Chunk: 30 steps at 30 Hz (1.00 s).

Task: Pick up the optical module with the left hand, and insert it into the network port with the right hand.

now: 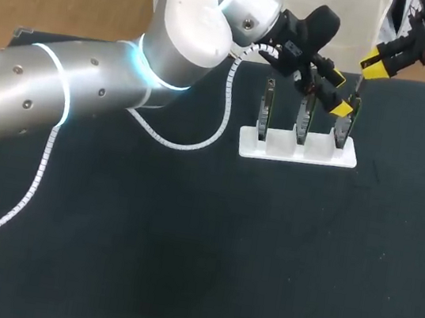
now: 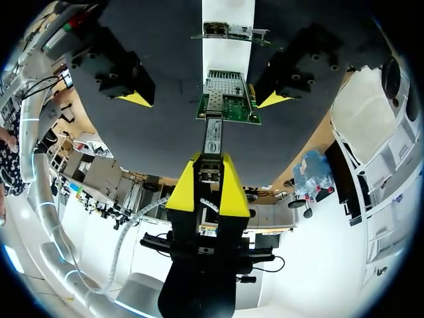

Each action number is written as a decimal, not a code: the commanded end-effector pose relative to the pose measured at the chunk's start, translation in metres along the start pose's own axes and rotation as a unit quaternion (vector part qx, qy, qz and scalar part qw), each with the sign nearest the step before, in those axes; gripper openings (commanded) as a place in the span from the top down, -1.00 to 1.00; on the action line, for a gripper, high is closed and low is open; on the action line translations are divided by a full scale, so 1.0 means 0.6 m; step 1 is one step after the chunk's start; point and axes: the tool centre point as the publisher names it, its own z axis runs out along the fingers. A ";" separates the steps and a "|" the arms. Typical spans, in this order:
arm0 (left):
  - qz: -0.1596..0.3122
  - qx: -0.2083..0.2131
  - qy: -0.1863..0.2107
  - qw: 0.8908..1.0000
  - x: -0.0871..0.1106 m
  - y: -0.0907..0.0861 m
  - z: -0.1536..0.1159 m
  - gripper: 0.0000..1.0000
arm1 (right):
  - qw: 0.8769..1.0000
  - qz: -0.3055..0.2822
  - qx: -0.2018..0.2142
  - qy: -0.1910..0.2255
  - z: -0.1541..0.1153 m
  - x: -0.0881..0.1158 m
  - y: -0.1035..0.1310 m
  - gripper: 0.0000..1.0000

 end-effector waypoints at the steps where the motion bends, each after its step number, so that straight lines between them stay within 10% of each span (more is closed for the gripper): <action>1: -0.001 0.002 0.003 1.000 -0.003 0.004 0.001 -1.00 | 1.000 0.002 0.006 0.002 0.004 0.000 0.008 1.00; 30: -0.001 0.002 0.003 1.000 -0.003 0.004 0.001 -1.00 | 1.000 0.010 0.026 0.004 0.001 -0.003 0.006 1.00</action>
